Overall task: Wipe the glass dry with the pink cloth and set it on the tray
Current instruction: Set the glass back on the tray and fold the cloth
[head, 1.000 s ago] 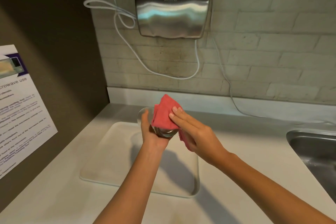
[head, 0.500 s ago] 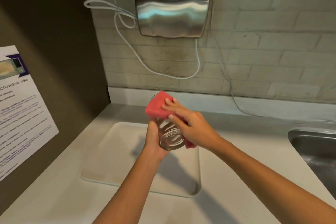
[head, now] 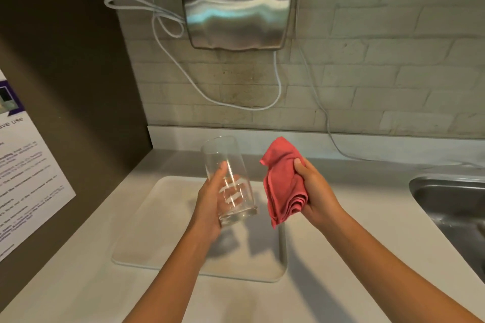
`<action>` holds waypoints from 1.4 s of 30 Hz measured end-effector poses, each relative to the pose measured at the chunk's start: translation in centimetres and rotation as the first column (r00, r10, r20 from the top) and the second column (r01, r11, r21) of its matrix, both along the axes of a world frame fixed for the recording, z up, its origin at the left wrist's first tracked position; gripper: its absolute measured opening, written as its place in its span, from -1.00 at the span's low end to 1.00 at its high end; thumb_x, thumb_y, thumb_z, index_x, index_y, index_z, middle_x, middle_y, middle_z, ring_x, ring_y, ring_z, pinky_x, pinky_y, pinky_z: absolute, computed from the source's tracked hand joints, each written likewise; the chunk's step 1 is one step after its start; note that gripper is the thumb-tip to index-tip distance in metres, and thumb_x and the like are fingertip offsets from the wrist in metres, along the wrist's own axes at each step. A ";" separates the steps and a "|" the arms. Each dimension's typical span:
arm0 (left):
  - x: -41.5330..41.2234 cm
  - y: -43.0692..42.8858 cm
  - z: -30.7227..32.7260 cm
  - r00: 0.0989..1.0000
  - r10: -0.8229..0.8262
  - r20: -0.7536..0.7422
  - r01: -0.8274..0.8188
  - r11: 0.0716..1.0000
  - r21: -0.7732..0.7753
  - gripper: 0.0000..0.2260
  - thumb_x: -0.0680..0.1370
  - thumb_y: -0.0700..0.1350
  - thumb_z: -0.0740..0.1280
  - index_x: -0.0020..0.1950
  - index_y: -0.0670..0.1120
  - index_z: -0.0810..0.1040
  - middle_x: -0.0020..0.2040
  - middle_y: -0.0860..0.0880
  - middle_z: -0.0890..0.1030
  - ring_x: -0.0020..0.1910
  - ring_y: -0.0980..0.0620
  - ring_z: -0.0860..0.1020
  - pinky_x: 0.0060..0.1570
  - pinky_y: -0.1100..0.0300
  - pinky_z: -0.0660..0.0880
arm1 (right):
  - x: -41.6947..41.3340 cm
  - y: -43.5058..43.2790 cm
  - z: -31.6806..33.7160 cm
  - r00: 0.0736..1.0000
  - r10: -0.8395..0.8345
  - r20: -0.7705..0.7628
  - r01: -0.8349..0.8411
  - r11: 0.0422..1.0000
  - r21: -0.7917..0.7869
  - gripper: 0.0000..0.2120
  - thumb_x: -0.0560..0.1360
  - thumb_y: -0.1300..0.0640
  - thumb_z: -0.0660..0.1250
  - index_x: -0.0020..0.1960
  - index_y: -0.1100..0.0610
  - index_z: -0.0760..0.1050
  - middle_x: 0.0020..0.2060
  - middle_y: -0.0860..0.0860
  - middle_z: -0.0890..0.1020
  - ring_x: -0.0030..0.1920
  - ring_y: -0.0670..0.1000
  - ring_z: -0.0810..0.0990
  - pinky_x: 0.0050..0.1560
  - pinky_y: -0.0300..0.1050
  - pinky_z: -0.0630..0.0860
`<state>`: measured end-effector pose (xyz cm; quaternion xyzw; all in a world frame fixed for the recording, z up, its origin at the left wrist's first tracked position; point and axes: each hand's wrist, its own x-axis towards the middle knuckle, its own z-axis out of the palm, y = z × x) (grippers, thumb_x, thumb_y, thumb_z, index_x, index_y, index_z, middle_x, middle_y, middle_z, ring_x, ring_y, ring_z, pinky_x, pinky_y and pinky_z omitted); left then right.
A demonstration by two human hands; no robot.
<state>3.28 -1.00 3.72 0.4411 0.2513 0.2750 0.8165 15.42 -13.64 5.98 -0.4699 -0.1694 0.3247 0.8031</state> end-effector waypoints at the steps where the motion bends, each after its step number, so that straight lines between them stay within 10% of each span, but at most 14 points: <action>1: -0.2 0.1 -0.4 0.999 0.039 -0.014 -0.038 0.997 0.071 -0.68 0.37 0.07 0.40 0.06 -0.02 0.54 -0.03 -0.07 0.61 -0.09 -0.03 0.60 -0.05 0.02 0.55 | 0.2 -0.3 -0.3 1.000 -0.006 -0.023 0.006 1.000 -0.002 -0.72 0.62 0.16 0.02 0.05 0.15 0.50 -0.10 0.15 0.59 -0.17 0.06 0.58 -0.23 -0.15 0.60; 7: -0.7 0.0 -3.2 0.969 0.225 -0.098 -0.165 0.893 0.419 -0.51 0.36 -0.19 0.52 0.22 0.01 0.43 0.05 0.07 0.54 0.10 0.00 0.55 -0.11 0.31 0.51 | 1.6 -2.4 -2.8 0.965 -0.071 -0.253 0.079 0.997 0.022 -0.80 0.60 0.18 0.05 0.06 0.16 0.45 -0.27 0.10 0.68 -0.33 0.01 0.65 -0.34 -0.15 0.62; 14: -0.6 0.2 -5.7 0.935 0.313 -0.163 -0.169 0.802 0.573 -0.36 0.20 -0.01 0.58 0.21 0.11 0.41 0.13 0.12 0.51 0.17 0.07 0.47 0.23 0.03 0.44 | 2.1 -5.6 -4.7 0.907 -0.064 -0.417 0.070 0.998 -0.002 -0.75 0.59 0.09 0.10 0.02 0.23 0.47 -0.34 0.13 0.71 -0.35 0.06 0.68 -0.40 -0.03 0.61; 42: 2.9 2.4 -9.4 0.885 0.358 -0.296 -0.131 0.803 0.581 -0.13 0.16 0.00 0.63 0.38 -0.04 0.32 0.27 -0.03 0.44 0.29 -0.06 0.43 0.28 -0.05 0.42 | 1.9 -7.2 -5.8 0.891 -0.066 -0.449 0.061 0.998 -0.025 -0.73 0.58 0.09 0.12 0.04 0.26 0.48 -0.29 0.17 0.71 -0.32 0.10 0.69 -0.40 -0.02 0.63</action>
